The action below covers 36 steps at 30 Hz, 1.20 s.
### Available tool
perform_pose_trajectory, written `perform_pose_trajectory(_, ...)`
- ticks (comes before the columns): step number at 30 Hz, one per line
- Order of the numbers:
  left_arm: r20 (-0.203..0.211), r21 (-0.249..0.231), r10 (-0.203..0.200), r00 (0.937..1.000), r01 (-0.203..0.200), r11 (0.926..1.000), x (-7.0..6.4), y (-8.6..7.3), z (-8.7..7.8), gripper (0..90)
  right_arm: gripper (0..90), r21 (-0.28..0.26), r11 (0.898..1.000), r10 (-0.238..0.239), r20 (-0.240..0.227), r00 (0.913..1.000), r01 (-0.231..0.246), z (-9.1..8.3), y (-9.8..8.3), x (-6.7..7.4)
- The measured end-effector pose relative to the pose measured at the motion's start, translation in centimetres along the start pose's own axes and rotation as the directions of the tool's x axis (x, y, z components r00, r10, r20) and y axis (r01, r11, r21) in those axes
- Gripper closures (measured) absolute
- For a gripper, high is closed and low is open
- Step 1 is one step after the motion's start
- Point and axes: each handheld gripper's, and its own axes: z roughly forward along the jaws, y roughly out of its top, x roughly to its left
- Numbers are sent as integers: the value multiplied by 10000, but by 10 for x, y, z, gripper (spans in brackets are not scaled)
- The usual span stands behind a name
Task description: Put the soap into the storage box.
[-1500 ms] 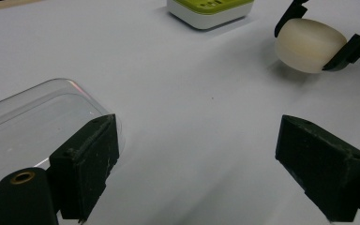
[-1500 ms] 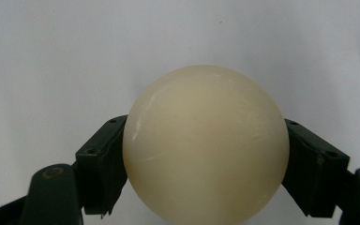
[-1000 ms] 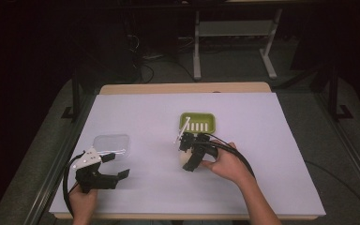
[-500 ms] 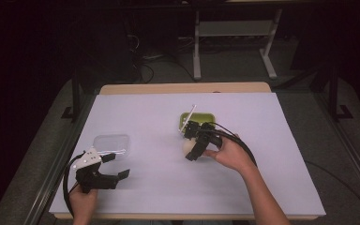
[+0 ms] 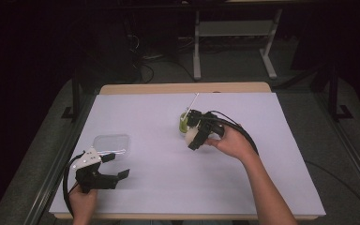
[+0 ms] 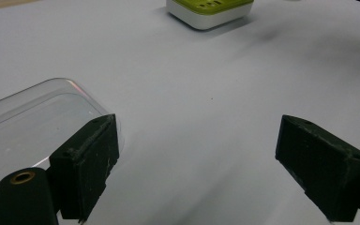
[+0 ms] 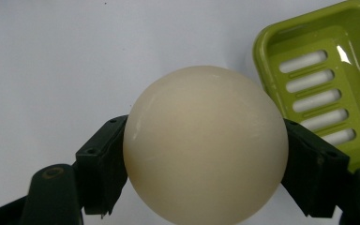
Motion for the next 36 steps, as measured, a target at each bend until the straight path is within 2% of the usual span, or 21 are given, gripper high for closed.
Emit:
perform_pose_trajectory(10,0,-12,39,10000,-39,10000,0,0,0,129,231,-100,9999,82,88,9999,-81,-9,7,-11)
perform_pose_trajectory(14,-4,-86,-118,9999,118,9999,0,0,0,128,232,-128,9998,128,77,9999,-127,-15,11,-18)
perform_pose_trajectory(16,-9,-14,-43,10000,43,10000,0,0,0,129,231,-150,9998,101,166,9998,-98,-18,13,-21)
perform_pose_trajectory(23,2,-48,-58,10000,58,10000,0,0,0,129,232,-327,9988,383,308,9988,-373,-29,20,-32)
perform_pose_trajectory(27,5,-45,-60,10000,60,10000,0,0,0,129,232,-511,9972,556,257,9981,-542,-29,20,-39)
perform_pose_trajectory(36,11,-7,-50,10000,50,10000,0,0,0,129,232,-359,9958,859,347,9957,-846,-21,19,-49)
